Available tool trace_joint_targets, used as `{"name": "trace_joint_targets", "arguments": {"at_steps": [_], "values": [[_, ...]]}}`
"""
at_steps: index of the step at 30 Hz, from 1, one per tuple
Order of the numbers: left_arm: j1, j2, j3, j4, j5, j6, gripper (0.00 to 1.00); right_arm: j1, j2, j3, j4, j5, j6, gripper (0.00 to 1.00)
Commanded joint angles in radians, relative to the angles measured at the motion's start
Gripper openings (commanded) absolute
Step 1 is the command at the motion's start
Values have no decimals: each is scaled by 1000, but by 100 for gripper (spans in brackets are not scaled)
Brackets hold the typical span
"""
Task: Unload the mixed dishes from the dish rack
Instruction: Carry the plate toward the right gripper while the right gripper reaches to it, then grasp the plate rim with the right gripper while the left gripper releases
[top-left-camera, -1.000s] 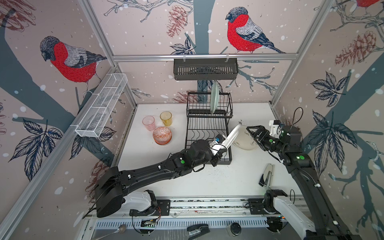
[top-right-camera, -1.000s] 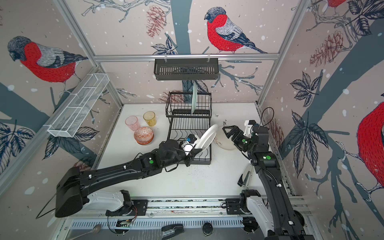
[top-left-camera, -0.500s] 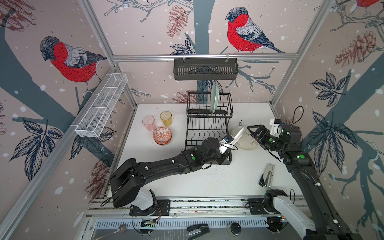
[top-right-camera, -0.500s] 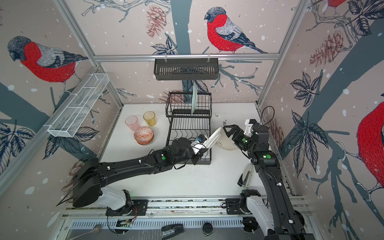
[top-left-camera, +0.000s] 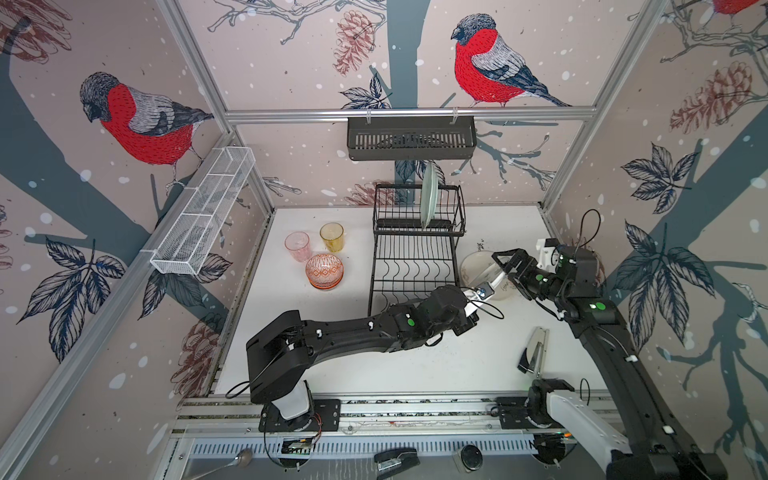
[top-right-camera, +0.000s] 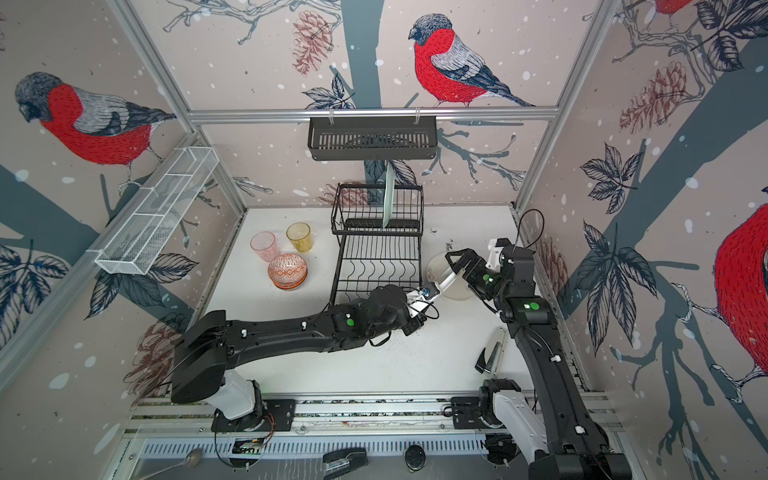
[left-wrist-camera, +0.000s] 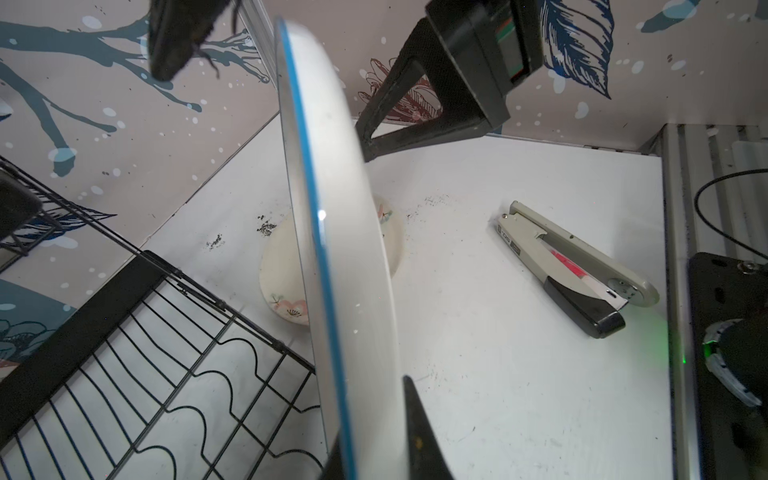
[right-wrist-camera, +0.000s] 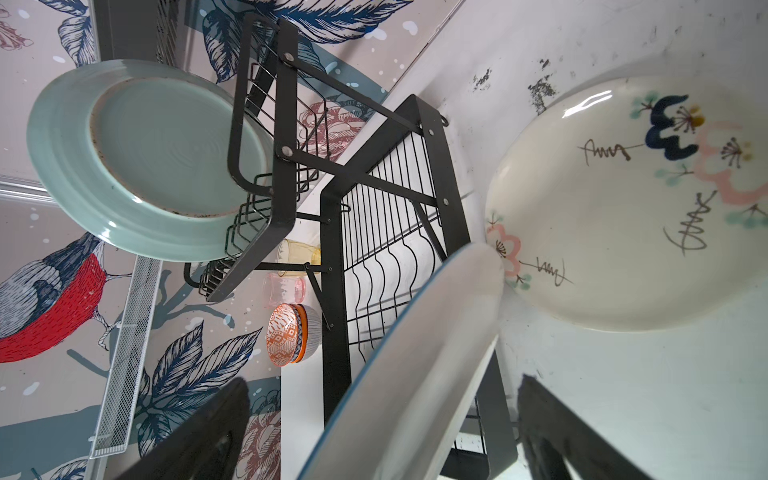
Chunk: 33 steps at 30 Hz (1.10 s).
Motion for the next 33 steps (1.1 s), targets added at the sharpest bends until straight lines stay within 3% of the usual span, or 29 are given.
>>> {"name": "trace_joint_targets", "arguments": {"at_steps": [1,7,11,14,17,20,26,33], "values": [[-18,33,48,111,-177,75,0,7,6,10,-16,-4,-38,96],[-36,77,72,140,-238,122,0,25,32,50,-80,16,-82,83],[-44,86,82,176,-243,146,0,26,51,47,-90,-2,-91,66],[-55,96,83,209,-269,186,0,29,61,45,-87,-17,-100,62],[-64,115,101,208,-274,219,0,37,68,53,-86,-34,-120,45],[-73,129,118,208,-291,227,0,37,78,61,-104,-20,-134,37],[-75,118,98,251,-289,221,0,34,83,58,-111,-21,-130,4],[-79,117,85,271,-308,210,0,8,78,61,-98,-38,-94,0]]}}
